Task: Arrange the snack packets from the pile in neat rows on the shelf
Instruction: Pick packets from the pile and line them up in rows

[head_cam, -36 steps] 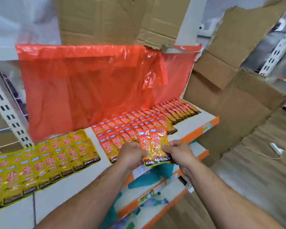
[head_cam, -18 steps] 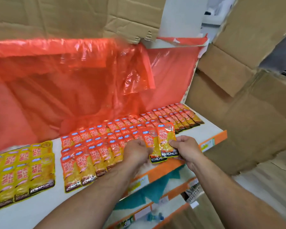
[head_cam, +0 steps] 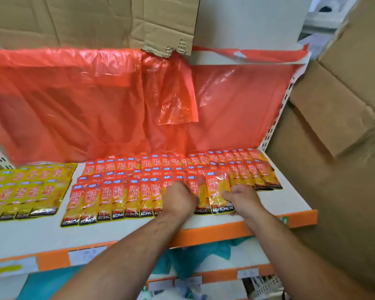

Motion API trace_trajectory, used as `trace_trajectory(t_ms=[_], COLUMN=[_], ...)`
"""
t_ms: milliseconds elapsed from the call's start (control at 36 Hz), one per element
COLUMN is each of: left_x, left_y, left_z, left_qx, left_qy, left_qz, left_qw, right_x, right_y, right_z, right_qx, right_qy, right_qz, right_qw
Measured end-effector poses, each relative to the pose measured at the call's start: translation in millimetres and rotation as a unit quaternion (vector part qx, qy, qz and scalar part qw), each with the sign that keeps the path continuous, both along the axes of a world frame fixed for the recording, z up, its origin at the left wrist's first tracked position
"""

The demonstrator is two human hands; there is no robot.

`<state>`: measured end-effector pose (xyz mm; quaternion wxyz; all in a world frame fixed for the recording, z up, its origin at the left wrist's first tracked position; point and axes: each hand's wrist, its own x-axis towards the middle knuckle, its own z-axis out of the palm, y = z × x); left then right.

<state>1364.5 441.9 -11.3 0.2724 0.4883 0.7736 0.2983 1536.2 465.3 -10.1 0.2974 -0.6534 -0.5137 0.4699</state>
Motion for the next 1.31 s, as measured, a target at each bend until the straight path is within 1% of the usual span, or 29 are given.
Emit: trace_trajectory(t_ms=[194,389,500,583,694,833,917,1000,1139,1306], left_x=[3,5,8,9,6,-5,-10,-14,-20,-23], left_y=[6,11,4,-4,-7,-11,-13,-14,-17,-17], left_z=[-6,-8,-3,1,5,2,2,3,3,2], left_qx=[-0.01,-0.018,-0.004,0.018,0.044,0.07,0.068,0.061,0.06,0.064], left_qy=[0.054,0.108,0.137,0.179,0.234,0.248,0.249,0.255,0.256,0.283], left_qz=[0.017,-0.008,-0.014,-0.024,-0.044,-0.054,-0.05,-0.051,-0.061,-0.085], left_qw=[0.998,0.994,0.99,0.983,0.97,0.965,0.965,0.964,0.963,0.953], right_x=[4,7,10,6,-4,-14,-16,-17,-17,-23], right_y=[5,7,10,11,12,18,19,20,20,17], right_z=[-1,-2,-4,-1,9,6,4,4,2,3], right_qx=[-0.008,-0.021,-0.038,-0.056,-0.038,-0.013,0.016,0.044,0.06,0.086], right_qy=[0.012,0.025,0.041,0.06,0.04,-0.046,-0.171,-0.252,-0.332,-0.399], right_qz=[0.024,0.036,0.019,0.015,0.003,0.026,0.044,0.06,0.065,0.074], right_qw=[1.0,0.999,0.998,0.996,0.998,0.999,0.984,0.965,0.939,0.91])
